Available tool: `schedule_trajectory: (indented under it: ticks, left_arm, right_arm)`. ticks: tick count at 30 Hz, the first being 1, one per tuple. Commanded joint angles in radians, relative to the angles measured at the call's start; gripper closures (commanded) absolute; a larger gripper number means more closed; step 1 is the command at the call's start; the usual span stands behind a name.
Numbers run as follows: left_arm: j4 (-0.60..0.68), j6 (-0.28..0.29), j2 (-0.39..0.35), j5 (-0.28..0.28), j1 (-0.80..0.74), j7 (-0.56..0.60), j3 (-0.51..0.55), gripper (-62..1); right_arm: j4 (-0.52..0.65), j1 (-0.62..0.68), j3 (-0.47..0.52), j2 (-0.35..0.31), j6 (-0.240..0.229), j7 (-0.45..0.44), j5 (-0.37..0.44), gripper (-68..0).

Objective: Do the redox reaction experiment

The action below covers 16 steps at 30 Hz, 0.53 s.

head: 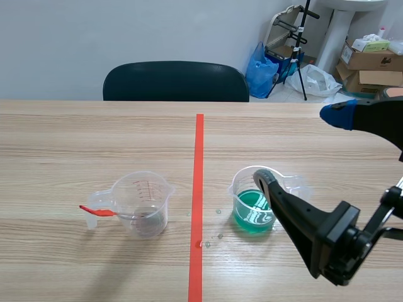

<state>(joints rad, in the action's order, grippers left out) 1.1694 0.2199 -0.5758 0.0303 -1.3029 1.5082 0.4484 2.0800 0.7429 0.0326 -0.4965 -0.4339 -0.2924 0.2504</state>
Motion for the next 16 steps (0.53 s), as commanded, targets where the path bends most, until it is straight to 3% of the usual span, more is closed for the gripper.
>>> schedule_trajectory:
  ticks: [1,7,12,16]
  left_arm:
    - [0.025,0.004,0.039,0.045,0.008,0.025,0.003,-62.3]
    - [0.145,0.023,0.099,0.072,0.066,-0.144,0.003,-62.3]
    - [0.265,0.090,0.147,0.082,0.110,-0.314,0.003,-62.3]
    - [0.340,0.113,0.187,0.092,0.150,-0.425,0.003,-62.3]
  right_arm:
    - [0.012,-0.011,0.001,-0.013,0.000,-0.022,0.007,-67.9]
    - [0.012,-0.012,0.001,-0.013,0.000,-0.022,0.007,-67.9]
    - [0.012,-0.012,0.001,-0.013,0.000,-0.022,0.007,-67.9]
    - [0.012,-0.012,0.001,-0.013,0.000,-0.022,0.007,-67.9]
